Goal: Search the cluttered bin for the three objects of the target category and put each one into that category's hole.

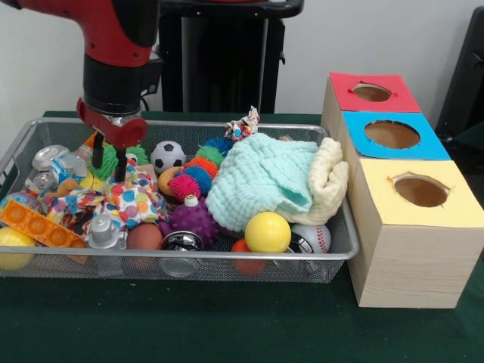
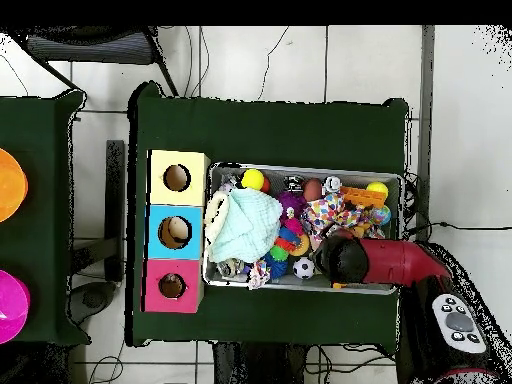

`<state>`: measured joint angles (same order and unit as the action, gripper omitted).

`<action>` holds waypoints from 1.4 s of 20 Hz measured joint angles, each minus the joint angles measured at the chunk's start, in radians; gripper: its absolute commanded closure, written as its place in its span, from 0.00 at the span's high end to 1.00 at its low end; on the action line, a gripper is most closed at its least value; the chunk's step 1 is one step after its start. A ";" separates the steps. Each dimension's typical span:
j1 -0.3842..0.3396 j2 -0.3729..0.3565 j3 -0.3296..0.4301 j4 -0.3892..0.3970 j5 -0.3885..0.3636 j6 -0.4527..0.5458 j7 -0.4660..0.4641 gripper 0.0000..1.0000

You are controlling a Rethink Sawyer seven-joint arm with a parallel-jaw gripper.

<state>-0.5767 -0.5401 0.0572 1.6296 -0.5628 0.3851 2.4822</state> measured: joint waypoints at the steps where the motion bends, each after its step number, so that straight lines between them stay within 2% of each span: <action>1: -0.006 0.000 0.000 0.000 -0.001 -0.001 0.000 1.00; 17: -0.078 -0.082 0.026 -0.002 -0.002 -0.002 0.000 1.00; 22: -0.096 -0.064 0.042 -0.007 -0.002 -0.019 0.000 1.00; 28: -0.097 -0.007 0.046 -0.010 -0.002 -0.050 0.000 1.00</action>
<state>-0.6735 -0.5471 0.1031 1.6199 -0.5646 0.3354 2.4822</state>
